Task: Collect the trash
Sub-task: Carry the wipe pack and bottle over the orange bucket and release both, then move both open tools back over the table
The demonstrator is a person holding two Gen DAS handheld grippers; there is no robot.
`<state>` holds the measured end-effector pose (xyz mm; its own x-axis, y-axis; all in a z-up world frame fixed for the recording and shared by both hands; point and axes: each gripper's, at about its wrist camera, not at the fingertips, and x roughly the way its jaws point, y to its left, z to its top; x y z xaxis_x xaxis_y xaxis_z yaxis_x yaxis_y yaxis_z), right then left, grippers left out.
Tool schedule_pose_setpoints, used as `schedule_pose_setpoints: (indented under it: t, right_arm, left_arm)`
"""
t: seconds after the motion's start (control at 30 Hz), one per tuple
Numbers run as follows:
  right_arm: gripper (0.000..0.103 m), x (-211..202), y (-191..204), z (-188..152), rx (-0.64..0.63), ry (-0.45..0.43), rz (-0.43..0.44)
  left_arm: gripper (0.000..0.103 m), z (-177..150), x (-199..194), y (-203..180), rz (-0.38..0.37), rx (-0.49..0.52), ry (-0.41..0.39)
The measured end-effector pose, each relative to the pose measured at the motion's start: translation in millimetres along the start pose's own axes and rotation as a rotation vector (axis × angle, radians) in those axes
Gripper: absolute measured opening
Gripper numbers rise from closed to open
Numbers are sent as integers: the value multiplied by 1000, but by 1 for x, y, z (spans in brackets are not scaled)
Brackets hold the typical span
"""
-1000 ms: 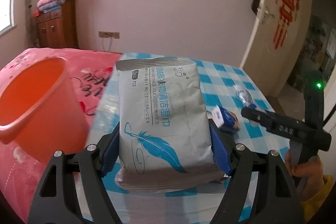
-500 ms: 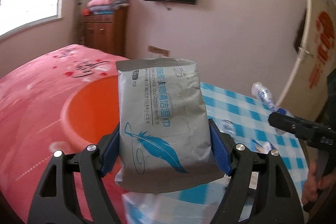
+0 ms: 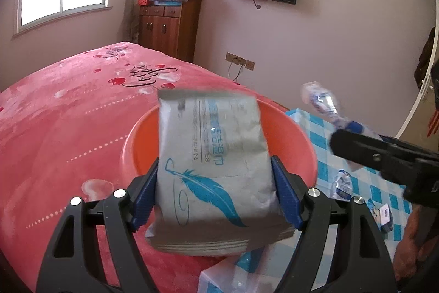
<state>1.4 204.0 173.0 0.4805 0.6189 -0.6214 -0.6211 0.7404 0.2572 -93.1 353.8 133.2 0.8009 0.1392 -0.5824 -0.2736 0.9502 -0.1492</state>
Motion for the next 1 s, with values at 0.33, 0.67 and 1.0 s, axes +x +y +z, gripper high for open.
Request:
schedule_pose_setpoints:
  t: [0.33,0.67,1.0]
  right_arm:
    - [92,-3,-24,-16,99,-62,-10]
    - [94,-39,-51,-51,159,-109,-101]
    - [94,-64,-59,-82,166,-131,-173]
  left_arm:
    - [88,-5,8,2,53,-3,16]
    - [89,-11,-6,-14,53,12,2]
    - [89,-15,-24,-41,14,59,-8]
